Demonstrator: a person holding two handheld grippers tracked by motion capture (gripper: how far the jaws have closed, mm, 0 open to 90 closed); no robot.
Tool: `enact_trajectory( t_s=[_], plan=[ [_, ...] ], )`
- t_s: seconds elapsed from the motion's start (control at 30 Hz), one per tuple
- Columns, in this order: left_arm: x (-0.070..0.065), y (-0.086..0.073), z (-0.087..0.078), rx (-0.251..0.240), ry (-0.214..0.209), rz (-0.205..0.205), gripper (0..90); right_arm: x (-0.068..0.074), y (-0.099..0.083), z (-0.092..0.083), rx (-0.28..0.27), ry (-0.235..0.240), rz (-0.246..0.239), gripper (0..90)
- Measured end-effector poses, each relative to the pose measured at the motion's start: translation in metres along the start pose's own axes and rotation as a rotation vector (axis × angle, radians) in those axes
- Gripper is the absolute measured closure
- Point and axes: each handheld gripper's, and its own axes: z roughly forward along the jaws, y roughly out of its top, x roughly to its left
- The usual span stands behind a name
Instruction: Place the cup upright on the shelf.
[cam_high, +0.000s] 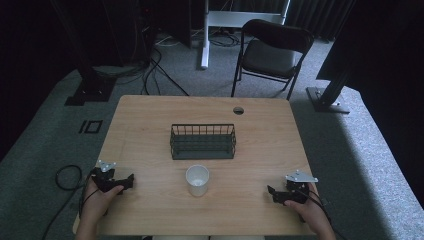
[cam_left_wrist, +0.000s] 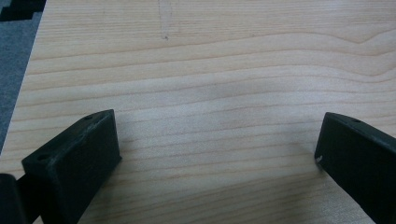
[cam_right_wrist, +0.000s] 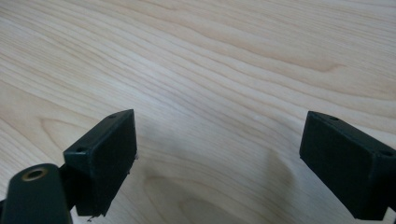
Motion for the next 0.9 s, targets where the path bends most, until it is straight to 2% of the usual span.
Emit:
enact_trajectory(
  t_s=[0.27, 0.9],
  plan=[
    [0.0, 0.0, 0.0, 0.0, 0.0, 0.0, 0.2, 0.01, 0.006, 0.004, -0.012, 0.049, -0.026, 10.7],
    [0.0, 0.0, 0.0, 0.0, 0.0, 0.0, 0.2, 0.031, 0.026, 0.007, -0.051, 0.123, -0.082, 10.8]
  ],
)
